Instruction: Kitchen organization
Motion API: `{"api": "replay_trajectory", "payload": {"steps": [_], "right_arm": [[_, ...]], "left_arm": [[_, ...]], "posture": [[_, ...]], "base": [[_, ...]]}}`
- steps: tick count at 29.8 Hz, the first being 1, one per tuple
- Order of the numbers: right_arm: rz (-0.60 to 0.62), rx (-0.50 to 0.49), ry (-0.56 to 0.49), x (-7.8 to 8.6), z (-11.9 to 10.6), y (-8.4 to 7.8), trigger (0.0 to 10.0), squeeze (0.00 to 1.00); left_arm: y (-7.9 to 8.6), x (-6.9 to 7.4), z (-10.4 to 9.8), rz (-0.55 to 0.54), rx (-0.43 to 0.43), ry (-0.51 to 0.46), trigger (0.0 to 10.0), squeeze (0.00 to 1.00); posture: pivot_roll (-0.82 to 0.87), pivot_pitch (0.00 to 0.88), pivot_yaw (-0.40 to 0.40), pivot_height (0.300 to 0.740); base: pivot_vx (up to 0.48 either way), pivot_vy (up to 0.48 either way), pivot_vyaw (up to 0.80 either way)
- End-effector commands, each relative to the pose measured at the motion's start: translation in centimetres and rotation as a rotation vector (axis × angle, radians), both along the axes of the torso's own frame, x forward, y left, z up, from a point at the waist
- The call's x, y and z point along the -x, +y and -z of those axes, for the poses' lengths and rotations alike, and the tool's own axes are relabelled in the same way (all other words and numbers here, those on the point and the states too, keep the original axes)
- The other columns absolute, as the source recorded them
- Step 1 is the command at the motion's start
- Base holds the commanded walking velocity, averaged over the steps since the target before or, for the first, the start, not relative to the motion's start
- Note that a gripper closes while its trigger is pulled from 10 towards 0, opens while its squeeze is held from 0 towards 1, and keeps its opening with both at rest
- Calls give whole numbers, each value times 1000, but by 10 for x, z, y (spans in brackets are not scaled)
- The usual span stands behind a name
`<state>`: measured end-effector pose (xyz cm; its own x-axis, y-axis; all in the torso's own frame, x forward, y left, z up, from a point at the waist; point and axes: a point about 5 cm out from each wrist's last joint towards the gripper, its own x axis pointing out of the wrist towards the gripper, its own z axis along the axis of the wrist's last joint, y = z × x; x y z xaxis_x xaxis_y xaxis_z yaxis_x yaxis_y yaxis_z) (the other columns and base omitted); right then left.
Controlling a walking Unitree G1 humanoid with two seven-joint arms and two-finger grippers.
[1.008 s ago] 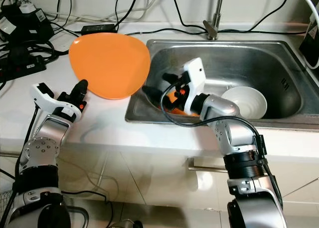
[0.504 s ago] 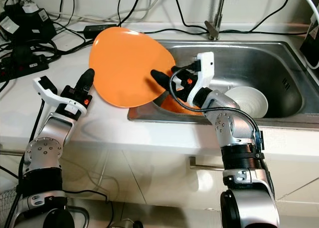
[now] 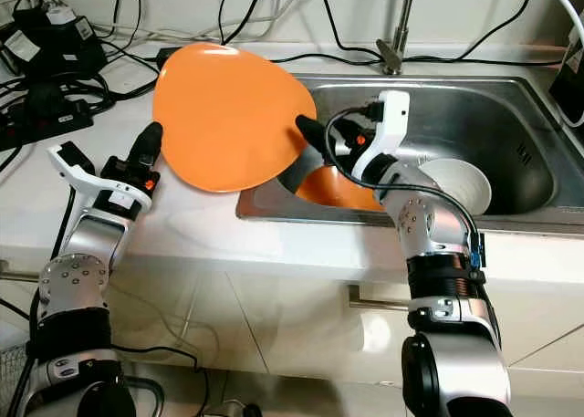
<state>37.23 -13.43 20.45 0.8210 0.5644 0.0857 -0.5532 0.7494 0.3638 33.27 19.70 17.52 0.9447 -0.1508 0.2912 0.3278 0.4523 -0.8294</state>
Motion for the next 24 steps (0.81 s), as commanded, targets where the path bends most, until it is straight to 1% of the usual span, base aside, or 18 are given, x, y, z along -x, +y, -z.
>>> {"api": "replay_trajectory", "payload": {"steps": [1, 3, 10, 13, 15, 16, 17, 18, 19, 20, 21, 22, 23, 24], "right_arm": [[10, -14, 9, -2, -1, 2, 10000, 0], [7, -16, 13, -3, 1, 4, 10000, 0], [-26, -72, 30, -3, 0, 11, 10000, 0], [-54, -127, 35, -2, -1, 14, 10000, 0], [-76, -146, 37, -2, -2, 17, 10000, 0], [-89, -158, 39, -1, -2, 18, 9608, 0], [-98, -166, 40, -1, -2, 20, 9608, 0], [-115, -172, 40, 0, -2, 22, 4353, 0], [-127, -175, 40, 1, -2, 23, 4353, 0], [-148, -178, 34, 2, -3, 26, 3137, 0], [-181, -186, 22, 4, -5, 29, 3333, 0], [-188, -189, 20, 5, -5, 30, 2588, 0], [-192, -192, 21, 5, -5, 31, 471, 0], [-196, -197, 23, 5, -5, 31, 0, 0]], "left_arm": [[1, 1, -22, 6, 26, -102, 0, 0], [-1, 2, -24, 18, 30, -113, 0, 0], [-7, 2, -29, 52, 53, -130, 0, 0], [-10, 2, -29, 64, 59, -132, 0, 0], [-11, 3, -29, 68, 61, -133, 0, 0], [-12, 3, -29, 72, 64, -131, 0, 0], [-12, 3, -29, 74, 66, -130, 0, 0], [-13, 3, -29, 82, 71, -129, 0, 0], [-14, 3, -28, 88, 74, -129, 0, 0], [-15, 4, -28, 96, 74, -129, 0, 0], [-17, 4, -28, 105, 76, -129, 0, 0], [-17, 4, -28, 106, 76, -128, 0, 0], [-17, 4, -28, 108, 77, -129, 0, 0], [-18, 4, -28, 110, 78, -129, 0, 0]], "posture": [[-30, 33, 69, 740], [-29, 34, 68, 740], [-32, 35, 69, 740], [-32, 38, 68, 740], [-33, 38, 69, 740], [-33, 40, 69, 740], [-33, 40, 69, 740], [-33, 40, 69, 740], [-33, 40, 69, 740], [-33, 41, 68, 740], [-32, 41, 69, 740], [-32, 41, 69, 740], [-32, 41, 69, 740], [-32, 41, 69, 740]], "base": [[0, 0, 0], [0, 0, 0], [0, 0, 0], [0, 0, 0], [0, 0, 0], [0, 0, 0], [0, 0, 0], [0, 0, 0], [0, 0, 0], [0, 0, 0], [0, 0, 0], [0, 0, 0], [0, 0, 0], [0, 0, 0]]}}
